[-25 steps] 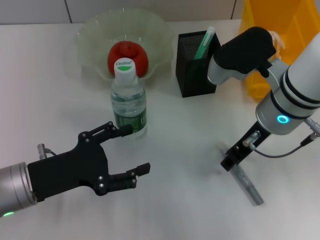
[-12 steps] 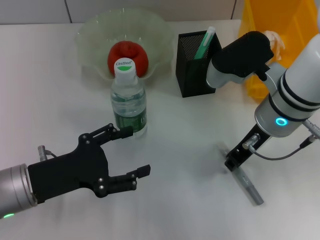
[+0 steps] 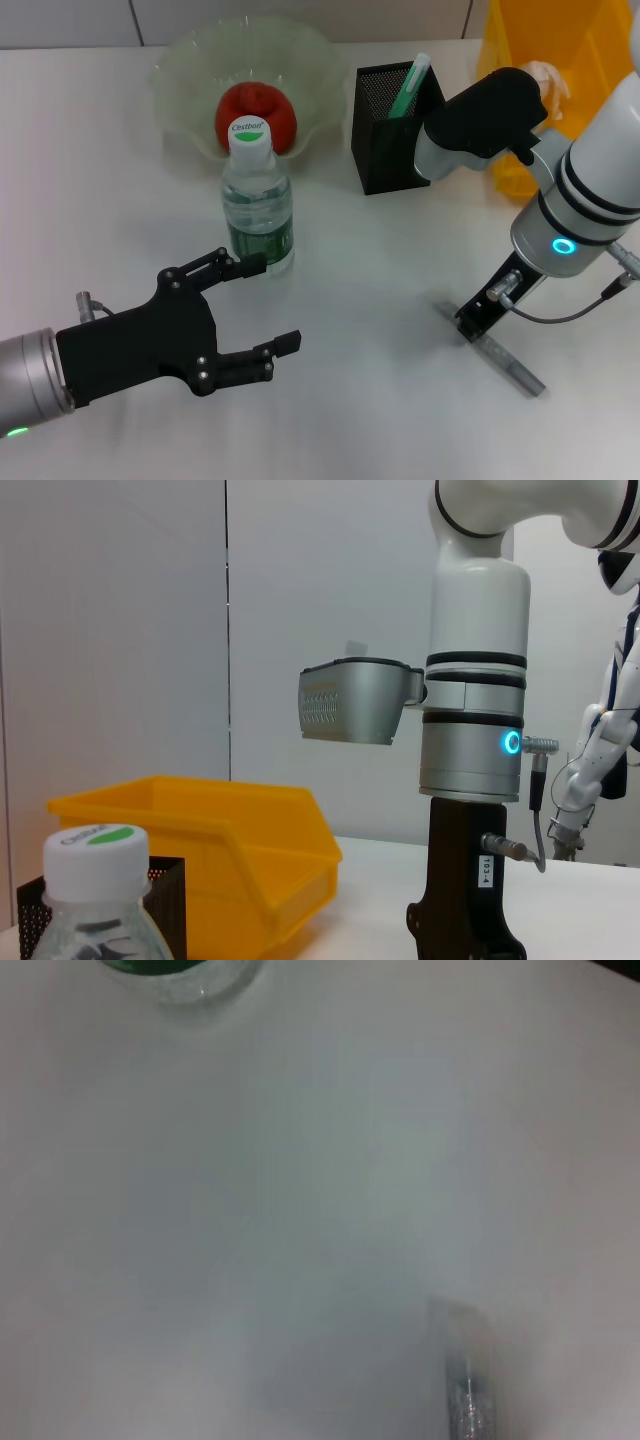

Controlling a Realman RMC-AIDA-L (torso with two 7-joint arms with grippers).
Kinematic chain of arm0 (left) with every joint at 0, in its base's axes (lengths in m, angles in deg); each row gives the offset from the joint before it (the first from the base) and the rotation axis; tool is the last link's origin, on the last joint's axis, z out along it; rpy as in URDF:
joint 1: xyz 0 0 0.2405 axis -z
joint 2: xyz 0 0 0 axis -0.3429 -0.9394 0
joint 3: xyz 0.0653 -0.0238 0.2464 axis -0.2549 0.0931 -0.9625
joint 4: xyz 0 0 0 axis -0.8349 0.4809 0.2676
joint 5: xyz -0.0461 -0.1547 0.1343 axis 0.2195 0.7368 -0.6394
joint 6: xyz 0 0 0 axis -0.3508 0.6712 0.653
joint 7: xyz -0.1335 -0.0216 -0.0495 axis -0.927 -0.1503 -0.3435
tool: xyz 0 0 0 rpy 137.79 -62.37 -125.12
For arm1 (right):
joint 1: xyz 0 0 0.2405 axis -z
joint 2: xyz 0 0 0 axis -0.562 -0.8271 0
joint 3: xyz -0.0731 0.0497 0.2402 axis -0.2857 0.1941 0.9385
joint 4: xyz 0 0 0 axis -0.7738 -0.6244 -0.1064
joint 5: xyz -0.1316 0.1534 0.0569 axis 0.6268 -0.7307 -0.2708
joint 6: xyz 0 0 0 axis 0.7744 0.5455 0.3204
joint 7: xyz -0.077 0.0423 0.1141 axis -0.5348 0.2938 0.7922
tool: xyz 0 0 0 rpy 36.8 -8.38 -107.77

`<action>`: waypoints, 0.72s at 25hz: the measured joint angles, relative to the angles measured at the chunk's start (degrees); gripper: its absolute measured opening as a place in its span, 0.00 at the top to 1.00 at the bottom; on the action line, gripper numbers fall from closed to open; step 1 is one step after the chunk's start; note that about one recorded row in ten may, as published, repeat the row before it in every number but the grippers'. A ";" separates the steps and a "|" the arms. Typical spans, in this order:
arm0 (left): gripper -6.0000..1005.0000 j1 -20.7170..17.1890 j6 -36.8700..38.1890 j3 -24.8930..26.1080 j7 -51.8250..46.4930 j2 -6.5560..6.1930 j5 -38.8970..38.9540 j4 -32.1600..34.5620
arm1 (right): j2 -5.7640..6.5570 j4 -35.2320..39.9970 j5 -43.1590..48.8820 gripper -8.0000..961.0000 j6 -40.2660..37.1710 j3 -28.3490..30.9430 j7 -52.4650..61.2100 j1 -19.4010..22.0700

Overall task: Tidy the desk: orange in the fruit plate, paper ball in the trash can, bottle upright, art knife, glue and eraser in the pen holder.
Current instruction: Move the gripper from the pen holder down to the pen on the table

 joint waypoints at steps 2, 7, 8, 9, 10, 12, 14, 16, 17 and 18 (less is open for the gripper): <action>0.14 0.02 0.00 0.00 0.00 0.00 0.00 0.00 | 0.01 0.02 0.14 0.75 0.02 0.00 -0.01 0.09; 0.14 0.05 0.04 0.00 0.00 0.00 0.05 0.00 | 0.27 3.98 0.22 0.84 0.05 0.51 -0.09 1.83; 0.14 0.05 0.04 0.00 0.00 0.00 0.05 0.00 | 0.36 6.23 0.26 0.85 -0.25 1.16 -0.15 2.66; 0.14 0.07 0.06 0.00 0.00 -0.01 0.08 0.00 | 0.46 8.43 0.34 0.87 -0.55 2.03 -0.26 3.38; 0.14 0.07 0.06 0.00 0.00 -0.01 0.08 0.00 | 0.54 11.37 0.43 0.88 -1.06 3.68 -0.55 4.33; 0.14 0.07 0.11 0.00 0.00 0.00 0.12 0.00 | 0.59 17.99 0.30 0.90 -1.74 7.94 -1.87 6.54; 0.14 0.07 0.12 0.00 0.00 0.00 0.14 0.01 | 0.55 25.01 -0.78 0.92 -0.32 11.73 -4.12 9.48; 0.14 0.09 0.14 0.00 0.00 0.00 0.16 0.00 | 0.49 32.01 -2.92 0.93 3.03 14.27 -5.83 12.85; 0.14 0.13 0.17 0.00 0.01 0.00 0.21 0.03 | 0.52 34.51 -3.83 0.93 4.13 14.97 -6.11 14.16; 0.14 0.16 0.25 0.00 0.03 0.00 0.23 0.12 | 0.55 35.53 -4.30 0.93 4.24 15.44 -5.65 14.59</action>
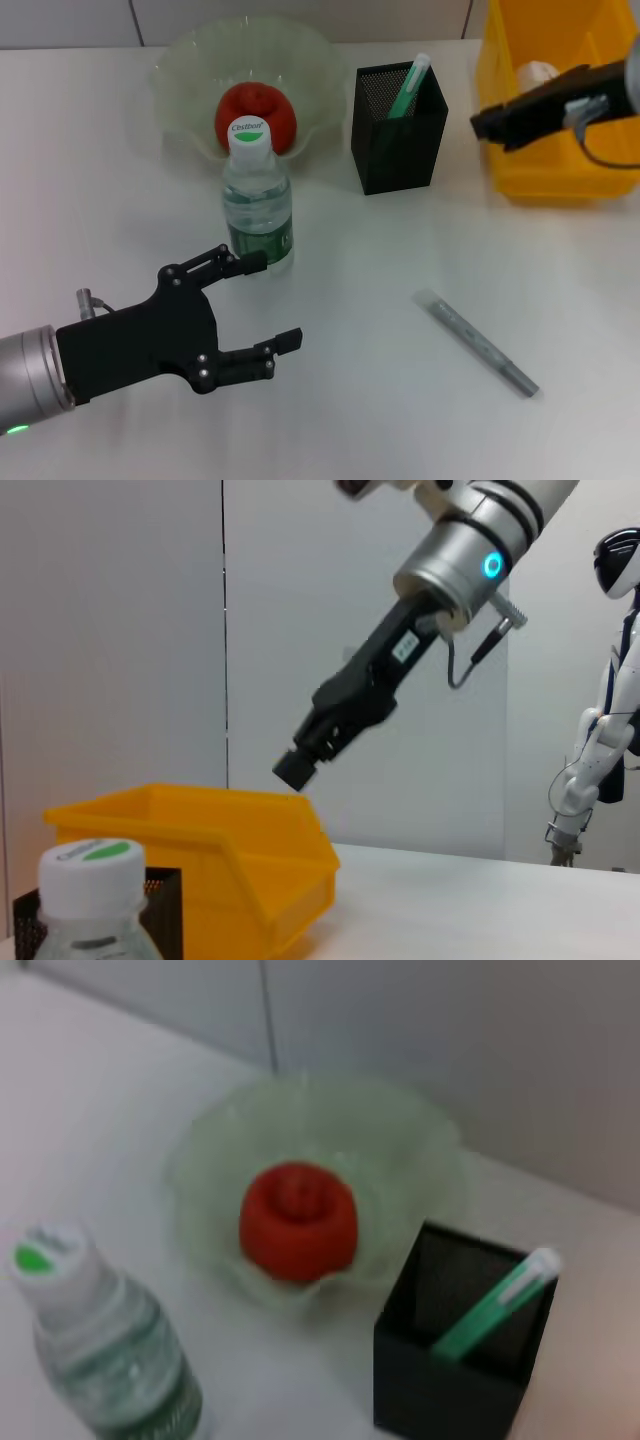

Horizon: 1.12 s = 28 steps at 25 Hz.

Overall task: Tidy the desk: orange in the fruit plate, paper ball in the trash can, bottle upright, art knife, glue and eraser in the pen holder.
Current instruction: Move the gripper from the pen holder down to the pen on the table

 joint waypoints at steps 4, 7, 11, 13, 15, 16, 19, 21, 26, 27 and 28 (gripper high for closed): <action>0.14 0.06 0.72 0.00 0.02 0.00 0.05 0.14 | 0.11 -3.50 0.17 0.91 -5.87 0.73 1.84 -3.17; 0.14 0.14 0.83 0.00 0.02 0.00 0.06 0.05 | 0.00 -10.20 1.16 0.90 -7.30 -3.35 2.07 -4.79; 0.14 0.43 0.75 0.00 0.04 0.00 0.10 -0.10 | -0.17 -17.08 3.56 0.87 -6.77 -9.97 3.31 -6.11; 0.14 0.45 0.76 0.00 0.05 0.00 0.11 -0.10 | -0.21 -19.47 3.98 0.86 -6.19 -12.16 3.78 -6.56; 0.14 0.45 0.79 0.00 0.06 0.00 0.13 -0.12 | -0.25 -21.21 4.01 0.78 -5.62 -13.63 4.20 -6.86; 0.14 0.47 0.80 0.00 0.06 0.00 0.14 -0.12 | -0.25 -21.99 4.02 0.74 -5.38 -14.19 4.43 -7.00; 0.14 0.55 0.80 0.00 0.06 0.00 0.14 -0.12 | -0.27 -24.19 4.04 0.65 -4.82 -15.11 4.82 -7.51; 0.14 0.55 0.80 0.01 0.06 0.00 0.14 -0.13 | -0.28 -25.42 4.05 0.65 -4.56 -15.44 4.85 -7.86; 0.14 0.54 0.80 0.00 0.06 0.00 0.13 -0.12 | -0.28 -26.93 4.05 0.65 -4.08 -16.32 5.19 -8.58; 0.14 0.54 0.80 0.00 0.06 0.00 0.11 -0.12 | -0.28 -27.63 4.05 0.65 -4.02 -16.45 5.22 -8.89; 0.14 0.54 0.80 0.00 0.06 0.00 0.09 -0.12 | -0.28 -28.31 4.05 0.65 -3.89 -16.57 5.23 -9.14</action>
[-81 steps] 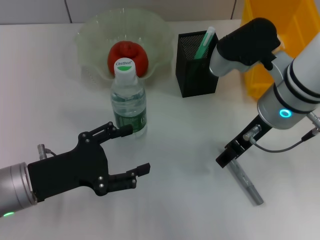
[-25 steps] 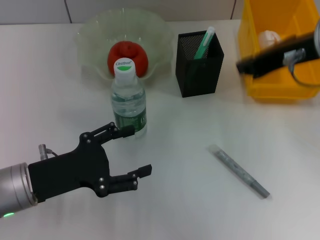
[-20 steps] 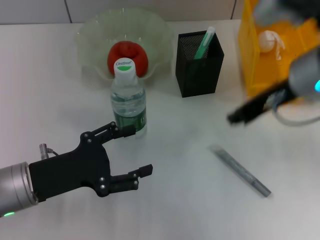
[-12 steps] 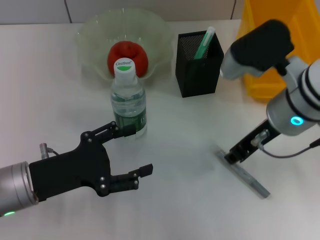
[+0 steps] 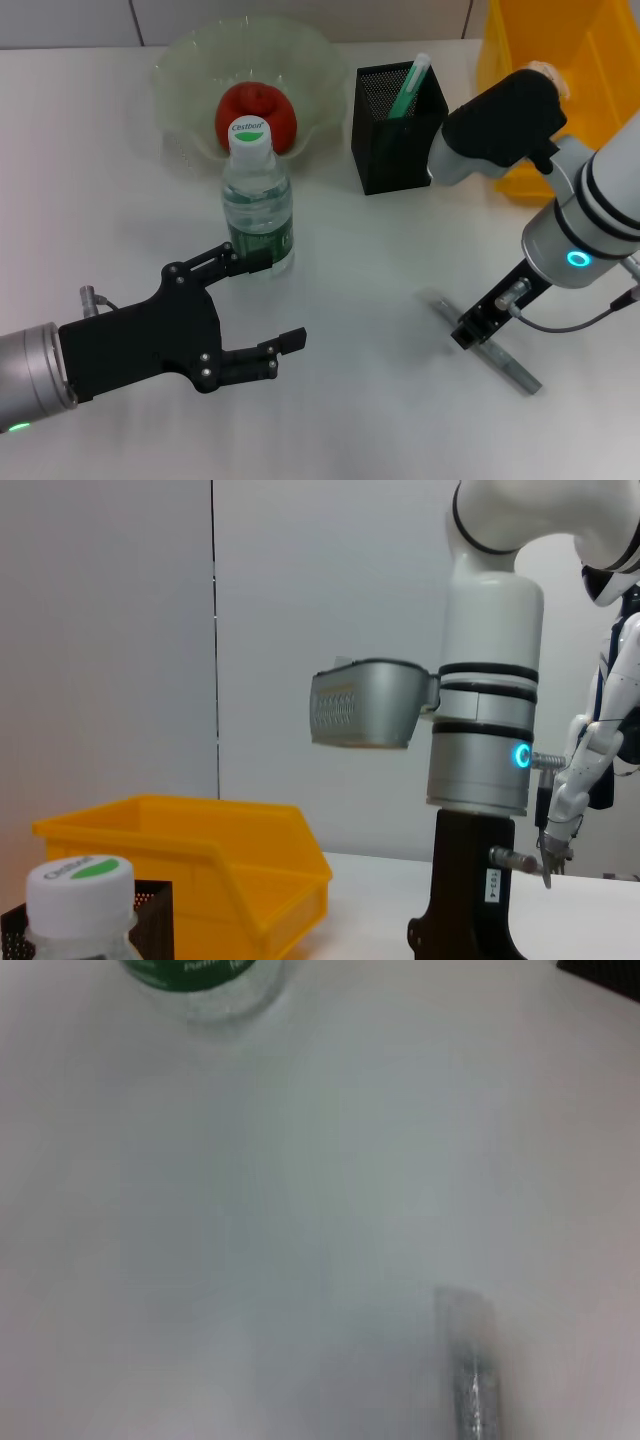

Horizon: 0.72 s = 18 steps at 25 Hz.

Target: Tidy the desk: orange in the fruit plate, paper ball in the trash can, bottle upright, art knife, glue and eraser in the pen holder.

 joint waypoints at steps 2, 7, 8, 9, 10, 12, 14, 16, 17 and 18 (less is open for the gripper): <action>0.14 0.00 0.00 0.00 0.00 0.00 0.00 0.00 | 0.00 -1.08 -0.02 0.65 0.23 -0.24 0.01 -0.30; 0.14 -0.01 0.01 0.00 0.00 0.00 -0.03 0.00 | 0.00 -1.84 -0.11 0.65 0.56 -0.33 0.03 -0.48; 0.14 -0.01 0.00 0.00 0.00 0.00 -0.04 0.00 | 0.00 -1.86 -0.11 0.65 0.56 -0.34 0.03 -0.48; 0.14 -0.01 -0.05 0.00 0.00 0.00 -0.05 0.00 | 0.00 -1.89 -0.11 0.65 0.56 -0.36 0.03 -0.48; 0.14 -0.01 -0.06 0.00 0.00 0.00 -0.05 0.00 | 0.00 -1.95 -0.10 0.67 0.57 -0.43 0.04 -0.48; 0.14 -0.05 -0.08 0.00 0.00 0.00 -0.06 0.00 | 0.00 -2.05 -0.08 0.70 0.57 -0.75 0.05 -0.48; 0.14 -0.10 -0.09 0.00 0.00 0.00 -0.08 0.00 | 0.01 -2.06 -0.06 0.72 0.59 -1.14 0.06 -0.48; 0.14 -0.10 -0.10 0.00 0.00 0.00 -0.13 0.00 | 0.01 -2.18 -0.05 0.75 0.66 -1.50 0.06 -0.50; 0.14 -0.10 -0.09 0.00 0.00 0.00 -0.15 0.00 | 0.01 -2.27 -0.05 0.76 0.66 -1.62 0.06 -0.52; 0.14 -0.10 -0.08 0.00 0.00 0.00 -0.17 0.00 | 0.00 -2.32 -0.05 0.78 0.65 -1.70 0.06 -0.54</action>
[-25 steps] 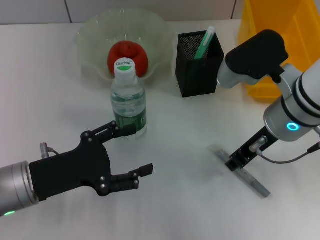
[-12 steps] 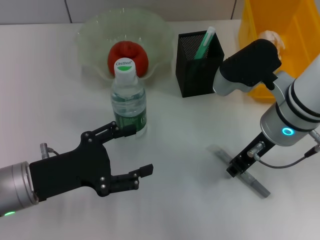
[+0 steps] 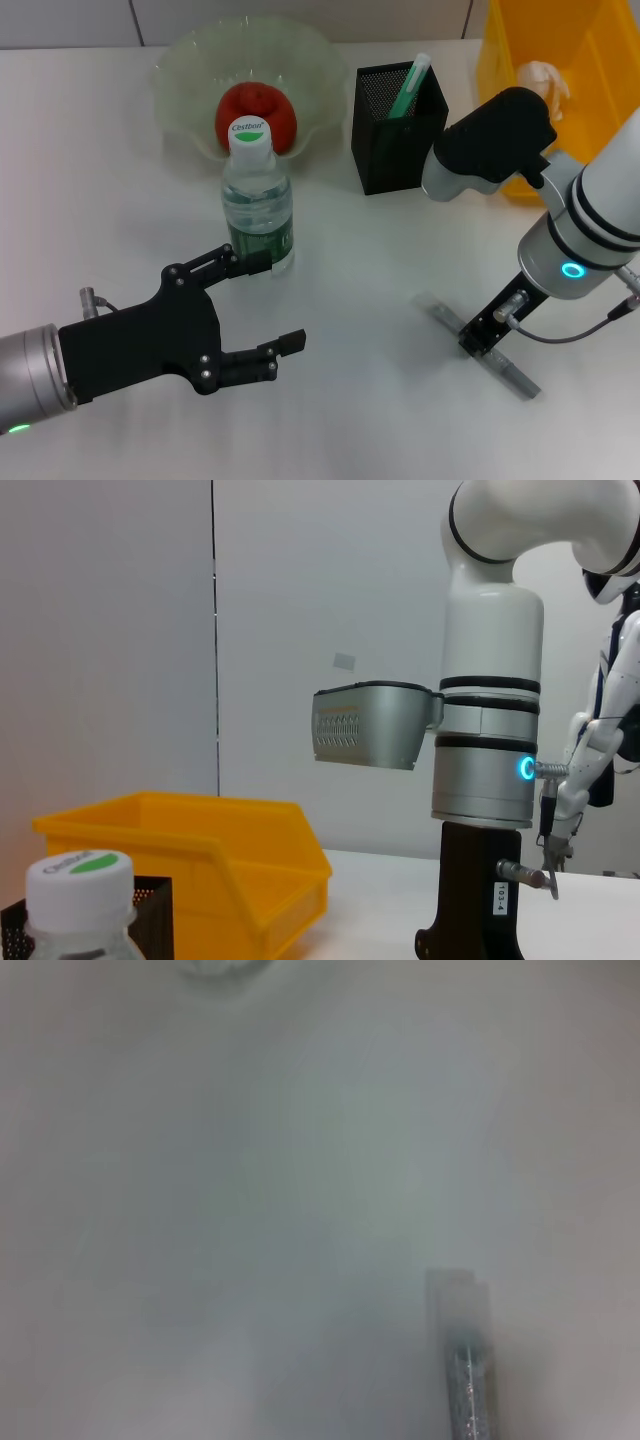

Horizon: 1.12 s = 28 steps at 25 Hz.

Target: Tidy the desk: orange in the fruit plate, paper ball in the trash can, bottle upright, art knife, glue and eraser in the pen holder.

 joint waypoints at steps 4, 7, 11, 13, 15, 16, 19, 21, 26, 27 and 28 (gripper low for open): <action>0.14 -0.12 0.11 0.00 0.00 0.00 0.00 0.00 | 0.04 3.01 -0.05 0.83 -0.01 0.52 0.00 1.18; 0.14 -0.16 0.22 0.00 0.00 0.00 0.05 0.01 | 0.21 9.70 0.01 0.85 -0.32 2.97 -0.02 3.48; 0.14 -0.17 0.26 0.00 0.00 0.00 0.11 0.00 | 0.31 21.20 0.07 0.85 0.21 8.40 -1.62 7.88; 0.14 -0.16 0.25 0.00 0.00 0.00 0.14 0.00 | 0.26 28.58 -0.52 0.85 4.60 10.77 -4.33 11.77; 0.14 -0.07 0.21 0.00 0.00 0.00 0.14 0.01 | 0.23 34.54 -3.19 0.85 12.62 11.94 -7.90 16.72; 0.14 -0.03 0.19 0.00 0.00 0.00 0.15 0.01 | 0.27 36.41 -5.91 0.85 18.01 12.12 -10.74 19.41; 0.14 0.03 0.16 -0.01 0.00 0.00 0.16 0.00 | 0.19 36.61 -18.01 0.85 33.48 11.69 -24.42 26.02; 0.14 0.09 0.14 0.00 0.00 0.00 0.20 0.00 | 0.17 32.82 -28.75 0.85 42.53 10.51 -37.48 28.70; 0.14 0.10 0.05 0.00 0.00 0.00 0.20 0.00 | 0.23 15.99 -56.11 0.85 52.62 7.95 -69.62 27.92; 0.14 0.11 0.05 0.00 0.00 0.00 0.21 0.00 | 0.23 11.85 -62.09 0.85 52.80 7.97 -75.50 26.86; 0.14 0.10 0.04 0.00 0.00 0.00 0.21 0.00 | 0.21 7.81 -67.69 0.85 52.64 8.04 -81.17 25.83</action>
